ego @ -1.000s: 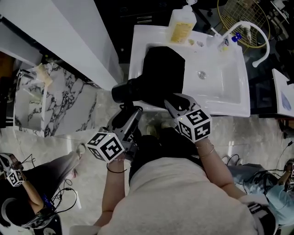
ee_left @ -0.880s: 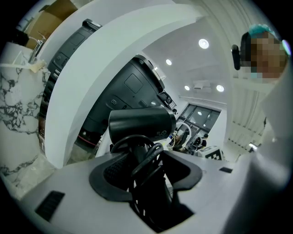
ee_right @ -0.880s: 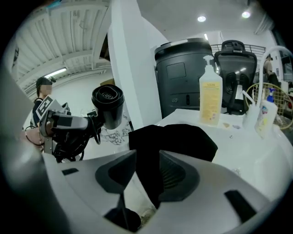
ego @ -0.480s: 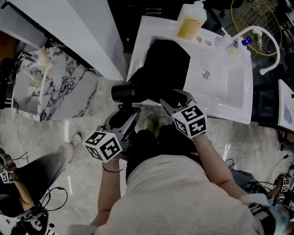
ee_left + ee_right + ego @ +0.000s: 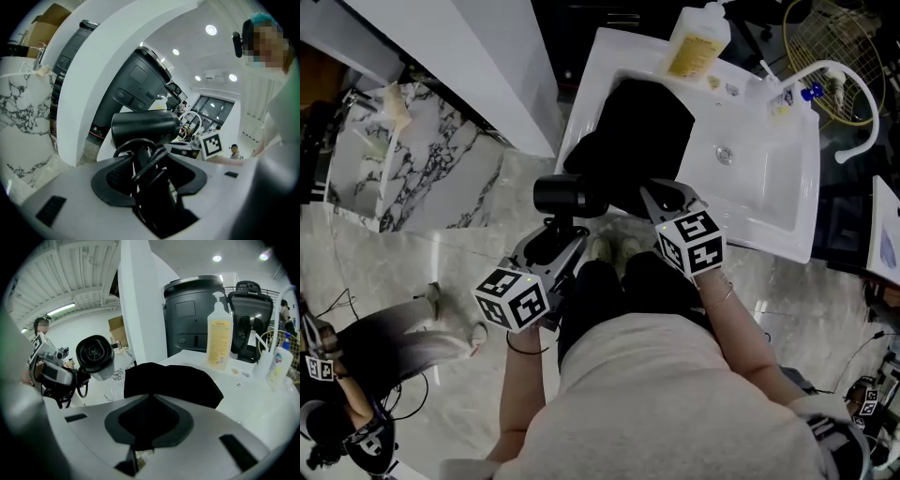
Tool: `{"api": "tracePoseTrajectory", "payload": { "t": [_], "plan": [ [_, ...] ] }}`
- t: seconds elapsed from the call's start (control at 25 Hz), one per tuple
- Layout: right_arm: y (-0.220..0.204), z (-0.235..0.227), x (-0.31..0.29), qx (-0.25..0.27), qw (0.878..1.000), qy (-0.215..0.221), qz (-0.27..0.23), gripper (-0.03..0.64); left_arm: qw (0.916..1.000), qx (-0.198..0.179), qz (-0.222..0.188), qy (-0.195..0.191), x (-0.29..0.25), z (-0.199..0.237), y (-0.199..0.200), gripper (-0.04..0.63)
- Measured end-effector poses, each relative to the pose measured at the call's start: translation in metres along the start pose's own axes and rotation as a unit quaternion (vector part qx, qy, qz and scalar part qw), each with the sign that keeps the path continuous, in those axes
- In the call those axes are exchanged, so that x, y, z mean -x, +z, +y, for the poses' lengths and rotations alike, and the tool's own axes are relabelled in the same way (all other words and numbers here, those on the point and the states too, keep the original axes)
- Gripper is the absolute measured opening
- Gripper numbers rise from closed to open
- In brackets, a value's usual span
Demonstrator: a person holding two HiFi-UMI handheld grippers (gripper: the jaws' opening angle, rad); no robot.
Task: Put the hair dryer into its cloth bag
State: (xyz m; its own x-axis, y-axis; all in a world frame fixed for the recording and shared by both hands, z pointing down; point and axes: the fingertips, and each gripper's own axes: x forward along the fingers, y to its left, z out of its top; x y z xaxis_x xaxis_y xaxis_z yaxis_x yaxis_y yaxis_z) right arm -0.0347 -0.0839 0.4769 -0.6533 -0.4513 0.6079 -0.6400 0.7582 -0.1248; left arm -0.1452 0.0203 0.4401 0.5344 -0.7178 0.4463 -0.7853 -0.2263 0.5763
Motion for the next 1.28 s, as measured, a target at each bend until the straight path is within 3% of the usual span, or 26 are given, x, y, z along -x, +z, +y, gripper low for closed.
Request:
{"api": "tracePoseTrajectory", "payload": {
  "t": [0.24,0.68,0.84,1.04,1.28],
  "plan": [
    [0.012,-0.008,0.003,-0.020,1.000,0.011,-0.019,0.017,0.9936,-0.087,0.072,0.010,-0.014,-0.007,-0.017,0.222],
    [0.035,-0.015,0.007,-0.052,0.997,0.036,-0.044,0.014,0.9709,-0.173,0.166,0.003,-0.047,-0.013,-0.026,0.221],
    [0.040,-0.016,0.007,-0.049,0.997,0.042,-0.050,0.014,0.9632,-0.181,0.199,-0.010,-0.057,-0.012,-0.028,0.221],
    [0.041,-0.016,0.008,-0.048,0.996,0.053,-0.051,0.014,0.9649,-0.145,0.219,-0.007,-0.069,-0.004,-0.025,0.221],
    [0.040,-0.009,0.007,-0.042,0.996,0.066,-0.049,0.014,0.9550,-0.155,0.252,0.008,-0.084,0.003,-0.024,0.221]
  ]
}}
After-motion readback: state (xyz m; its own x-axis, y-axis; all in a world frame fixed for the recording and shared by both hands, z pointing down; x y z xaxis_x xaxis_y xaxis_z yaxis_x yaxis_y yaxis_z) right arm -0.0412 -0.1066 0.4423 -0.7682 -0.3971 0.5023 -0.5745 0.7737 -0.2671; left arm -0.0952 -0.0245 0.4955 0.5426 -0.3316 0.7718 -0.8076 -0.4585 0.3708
